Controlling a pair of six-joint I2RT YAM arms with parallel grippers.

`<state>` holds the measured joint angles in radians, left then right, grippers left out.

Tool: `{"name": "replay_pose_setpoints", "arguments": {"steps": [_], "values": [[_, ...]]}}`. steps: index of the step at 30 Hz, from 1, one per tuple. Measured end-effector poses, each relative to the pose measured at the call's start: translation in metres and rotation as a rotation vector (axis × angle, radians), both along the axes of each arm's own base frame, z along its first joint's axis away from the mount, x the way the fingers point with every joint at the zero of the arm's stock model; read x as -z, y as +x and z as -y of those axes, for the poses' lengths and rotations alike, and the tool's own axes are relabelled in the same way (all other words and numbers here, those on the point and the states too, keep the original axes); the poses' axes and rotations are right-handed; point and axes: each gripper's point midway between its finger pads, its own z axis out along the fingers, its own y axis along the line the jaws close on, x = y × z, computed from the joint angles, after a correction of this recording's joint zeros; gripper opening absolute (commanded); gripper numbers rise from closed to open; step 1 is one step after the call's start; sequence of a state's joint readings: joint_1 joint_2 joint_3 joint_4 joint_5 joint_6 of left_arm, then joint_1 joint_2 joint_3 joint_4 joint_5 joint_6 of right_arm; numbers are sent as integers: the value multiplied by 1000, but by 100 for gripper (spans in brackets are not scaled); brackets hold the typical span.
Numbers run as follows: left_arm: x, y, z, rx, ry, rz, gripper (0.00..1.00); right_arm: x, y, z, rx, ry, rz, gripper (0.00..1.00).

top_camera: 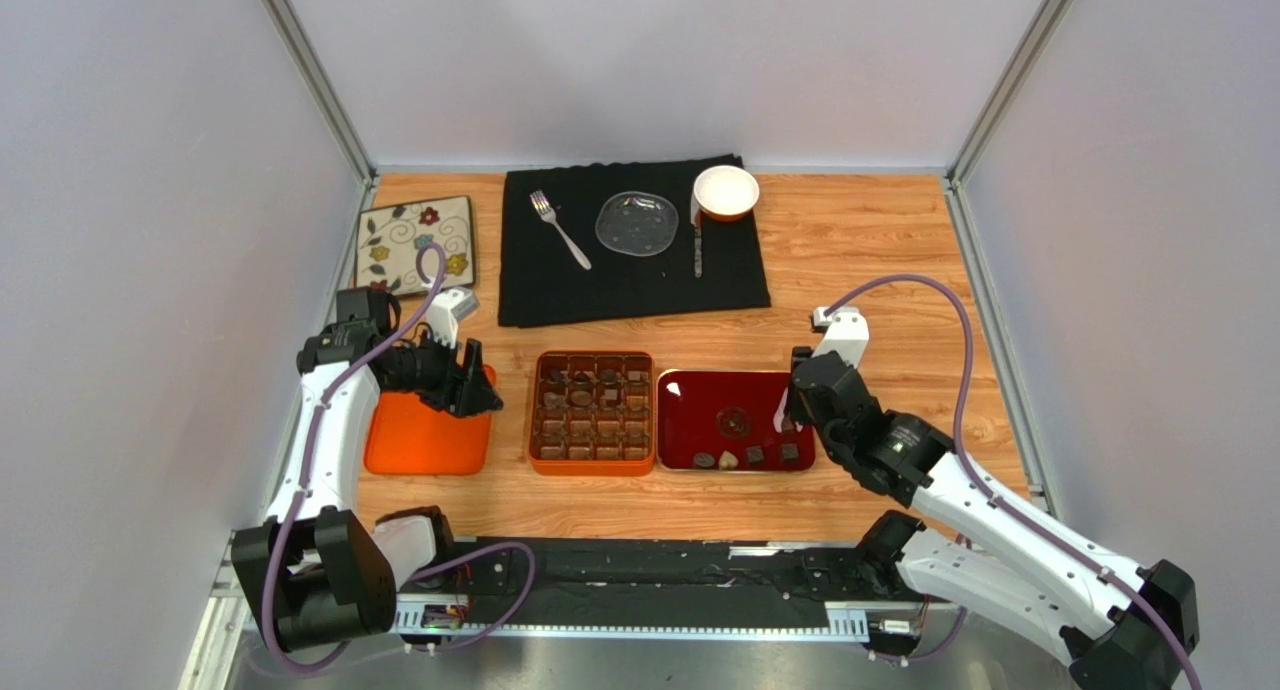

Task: Pack the chocolate
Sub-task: Pick up the fake chocolate from the plate.

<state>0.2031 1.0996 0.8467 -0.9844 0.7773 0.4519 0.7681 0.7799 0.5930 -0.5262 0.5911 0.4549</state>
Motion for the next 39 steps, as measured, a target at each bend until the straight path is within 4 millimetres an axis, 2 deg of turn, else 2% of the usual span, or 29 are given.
{"name": "replay_pose_setpoints", "arguments": {"steps": [9,16,22,25,27,32,36,39], "values": [[0,0,0,0,0,0,65,5,1,-2,-10,12,-2,33],[0,0,0,0,0,-2,65,8,5,-7,-23,17,0,24],[0,-1,0,0,0,-3,65,7,5,-10,-46,10,1,21],[0,-1,0,0,0,-3,64,4,5,-13,-69,10,4,21],[0,-1,0,0,-1,-3,65,-6,6,-18,-89,19,19,20],[2,-1,0,0,0,-4,64,-46,10,-50,-184,52,89,20],[6,-3,1,-1,-3,-15,64,-76,11,-94,-294,68,140,20],[6,-3,1,-1,-3,-15,64,-83,14,-120,-343,69,148,20]]}}
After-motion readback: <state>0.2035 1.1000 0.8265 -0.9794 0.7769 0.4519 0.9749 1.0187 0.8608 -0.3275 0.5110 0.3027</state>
